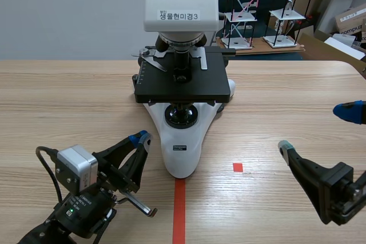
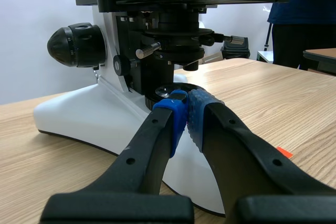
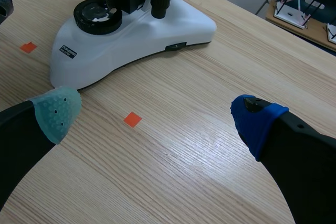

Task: Return to the home posture

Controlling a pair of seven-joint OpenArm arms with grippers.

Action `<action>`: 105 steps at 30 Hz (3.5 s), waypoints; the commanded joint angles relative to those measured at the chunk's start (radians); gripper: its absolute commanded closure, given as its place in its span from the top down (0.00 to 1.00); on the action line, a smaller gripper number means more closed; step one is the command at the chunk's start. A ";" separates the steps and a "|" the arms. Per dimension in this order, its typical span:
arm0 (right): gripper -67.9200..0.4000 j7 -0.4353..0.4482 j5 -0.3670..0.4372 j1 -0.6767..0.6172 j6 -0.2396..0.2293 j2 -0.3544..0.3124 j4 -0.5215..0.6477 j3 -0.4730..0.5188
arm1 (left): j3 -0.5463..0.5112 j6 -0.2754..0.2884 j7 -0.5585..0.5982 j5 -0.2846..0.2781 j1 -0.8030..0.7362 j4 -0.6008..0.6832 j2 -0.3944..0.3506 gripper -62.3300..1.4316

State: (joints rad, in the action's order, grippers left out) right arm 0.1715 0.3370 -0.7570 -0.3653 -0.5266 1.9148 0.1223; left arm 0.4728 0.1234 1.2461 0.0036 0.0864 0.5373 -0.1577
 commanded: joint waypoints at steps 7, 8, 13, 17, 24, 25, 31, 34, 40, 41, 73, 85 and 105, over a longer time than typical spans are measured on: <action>0.93 0.011 0.003 0.009 0.003 -0.008 0.014 0.002 | -0.002 -0.002 0.014 -0.007 0.011 0.013 0.002 0.07; 0.93 0.011 0.003 0.009 0.003 -0.008 0.014 0.002 | -0.002 -0.002 0.014 -0.007 0.011 0.013 0.002 0.07; 0.93 0.011 0.003 0.009 0.003 -0.008 0.014 0.002 | -0.002 -0.007 0.011 -0.008 0.008 0.014 -0.008 0.06; 0.93 0.011 0.003 0.009 0.003 -0.008 0.014 0.002 | -0.013 -0.007 -0.001 -0.018 -0.016 0.026 -0.051 0.06; 0.93 0.011 0.003 0.009 0.003 -0.008 0.014 0.002 | -0.108 -0.001 -0.142 -0.018 -0.191 0.270 -0.171 0.06; 0.93 0.011 0.003 0.009 0.003 -0.008 0.014 0.002 | -0.127 0.000 -0.188 -0.018 -0.223 0.325 -0.186 0.06; 0.93 0.011 0.003 0.009 0.003 -0.008 0.014 0.002 | -0.260 0.026 -0.410 -0.018 -0.425 0.653 -0.241 0.06; 0.93 0.012 0.003 0.009 0.003 -0.008 0.014 0.002 | -0.330 0.037 -0.463 -0.007 -0.520 0.787 -0.245 0.07; 0.93 0.012 0.003 0.009 0.003 -0.008 0.014 0.002 | -0.449 0.068 -0.487 0.072 -0.681 0.965 -0.245 0.07; 0.93 0.012 0.003 0.009 0.003 -0.008 0.014 0.002 | -0.464 0.068 -0.487 0.072 -0.703 0.982 -0.245 0.07; 0.93 0.011 0.002 0.009 0.003 -0.008 0.014 0.002 | -0.589 0.065 -0.498 -0.037 -0.914 1.140 -0.381 0.83; 0.93 0.011 0.002 0.009 0.007 -0.008 0.014 0.002 | -0.599 0.020 -0.548 -0.037 -0.903 1.145 -0.380 0.81; 0.93 0.011 0.002 0.009 0.007 -0.008 0.014 0.002 | -0.599 0.021 -0.559 -0.037 -0.903 1.145 -0.380 0.81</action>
State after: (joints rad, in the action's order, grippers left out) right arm 0.1715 0.3363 -0.7570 -0.3595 -0.5266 1.9148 0.1223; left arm -0.1211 0.1493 0.6697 -0.0273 -0.8173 1.6680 -0.5377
